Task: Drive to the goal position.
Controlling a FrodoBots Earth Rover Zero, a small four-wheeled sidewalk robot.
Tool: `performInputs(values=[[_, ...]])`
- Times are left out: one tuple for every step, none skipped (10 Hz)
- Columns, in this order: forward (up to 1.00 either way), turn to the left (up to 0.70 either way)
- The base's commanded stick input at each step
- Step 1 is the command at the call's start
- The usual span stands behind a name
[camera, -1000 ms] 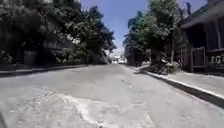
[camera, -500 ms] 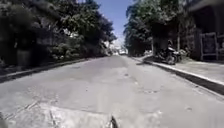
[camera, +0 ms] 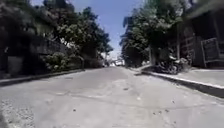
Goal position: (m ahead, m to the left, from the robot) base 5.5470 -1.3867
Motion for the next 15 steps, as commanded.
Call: performInputs(values=[[1.0, 0.0], [1.0, 0.0], [1.0, 0.0], [1.0, 0.0], [1.0, 0.0], [1.0, 0.0], [1.0, 0.0], [1.0, 0.0], [1.0, 0.0], [1.0, 0.0], [1.0, 0.0], [1.0, 0.0], [1.0, 0.0], [1.0, 0.0], [1.0, 0.0]])
